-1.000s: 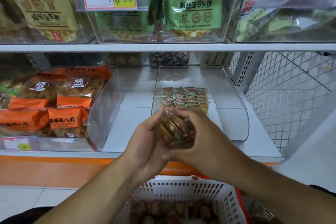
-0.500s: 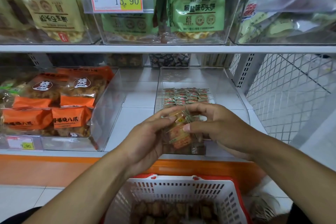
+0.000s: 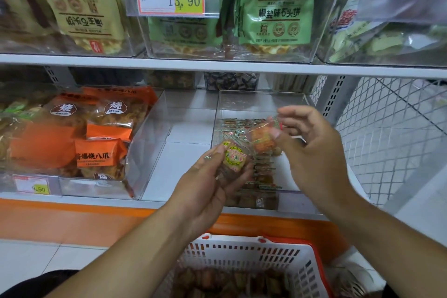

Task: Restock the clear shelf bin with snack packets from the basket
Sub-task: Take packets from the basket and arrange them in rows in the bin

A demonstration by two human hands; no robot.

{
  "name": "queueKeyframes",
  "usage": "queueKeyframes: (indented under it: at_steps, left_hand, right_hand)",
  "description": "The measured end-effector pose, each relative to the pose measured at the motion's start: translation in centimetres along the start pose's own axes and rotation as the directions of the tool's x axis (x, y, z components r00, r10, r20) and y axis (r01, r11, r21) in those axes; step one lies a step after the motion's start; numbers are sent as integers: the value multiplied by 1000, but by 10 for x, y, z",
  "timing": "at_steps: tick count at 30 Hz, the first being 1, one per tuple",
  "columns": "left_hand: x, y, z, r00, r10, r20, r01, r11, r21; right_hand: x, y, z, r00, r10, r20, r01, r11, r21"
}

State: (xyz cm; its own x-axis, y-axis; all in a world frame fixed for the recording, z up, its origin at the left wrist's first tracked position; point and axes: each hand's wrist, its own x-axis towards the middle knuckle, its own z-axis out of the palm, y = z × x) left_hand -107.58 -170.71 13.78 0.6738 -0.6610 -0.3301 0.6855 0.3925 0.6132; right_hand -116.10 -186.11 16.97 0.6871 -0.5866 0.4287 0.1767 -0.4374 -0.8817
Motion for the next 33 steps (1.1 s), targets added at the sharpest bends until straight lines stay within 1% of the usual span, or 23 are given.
queueKeyframes:
  at_steps: [1,2,3,4,5,6,7,8,10,11,13,14,16,19,21,23,25,27,29,31,32,33]
  left_hand:
    - [0,-1,0,1000,12,13,-12,1000,10]
    - [1,-2,0,999,25,29,-26,999,26]
    - [2,-2,1,998,35,42,-37,998,44]
    - [3,-1,1,998,35,50,-38,998,55]
    - [3,-1,1,999,22,50,-25,998,61]
    - [3,0,0,999,10,50,-13,998,64]
    - [3,1,0,998,5,56,-8,997,70]
    - [3,1,0,997,8,74,-14,997,75]
    - [3,1,-2,995,30,96,-36,997,71]
    - [3,1,-3,995,37,89,-43,997,65]
    - [3,1,-3,996,28,84,-33,998,57]
    - [2,2,-3,995,14,99,-20,998,62]
    - [0,5,-3,988,-3,152,-8,997,74]
    - [0,6,-5,980,28,196,-43,996,73]
    - [2,6,-5,984,57,169,-75,992,99]
    - [4,7,-6,987,84,136,-100,988,118]
    - [5,7,-8,987,111,119,-127,982,142]
    - [6,8,-10,982,135,129,-156,973,168]
    - [5,9,-9,975,167,143,-194,961,197]
    - [5,10,-9,968,213,131,-240,939,247]
    - [5,11,-9,963,240,122,-266,919,292]
    - [4,11,-9,957,261,124,-288,894,343]
  right_hand:
    - [-7,-2,5,992,-117,40,120,989,-89]
    - [-14,-3,11,970,-207,131,226,961,-160]
    - [-21,-2,16,934,-263,243,316,925,-212]
    - [-27,-1,21,889,-294,350,387,891,-236]
    - [-31,0,25,851,-303,428,428,873,-232]
    - [-33,1,27,831,-295,472,431,878,-210]
    - [-34,1,27,831,-281,480,409,893,-185]
    - [-34,0,26,851,-271,450,382,907,-176]
    - [-30,1,23,913,-233,335,315,924,-216]
    - [-27,3,20,941,-185,284,257,935,-245]
    - [-21,5,18,968,-34,250,105,955,-279]
    - [-19,8,18,966,34,257,40,961,-275]
    - [-15,13,17,958,106,268,-47,974,-220]
    - [-8,16,11,960,96,265,-65,990,-122]
    - [-4,16,8,955,89,284,-75,995,-60]
    - [-1,17,7,948,120,295,-144,988,61]
    - [2,20,5,933,186,308,-252,949,189]
    - [3,22,4,888,278,367,-397,866,304]
    - [4,21,5,842,343,416,-501,783,369]
    - [4,19,4,824,370,429,-534,760,371]
    - [3,18,3,821,371,434,-526,787,323]
    - [2,17,2,824,358,439,-487,843,228]
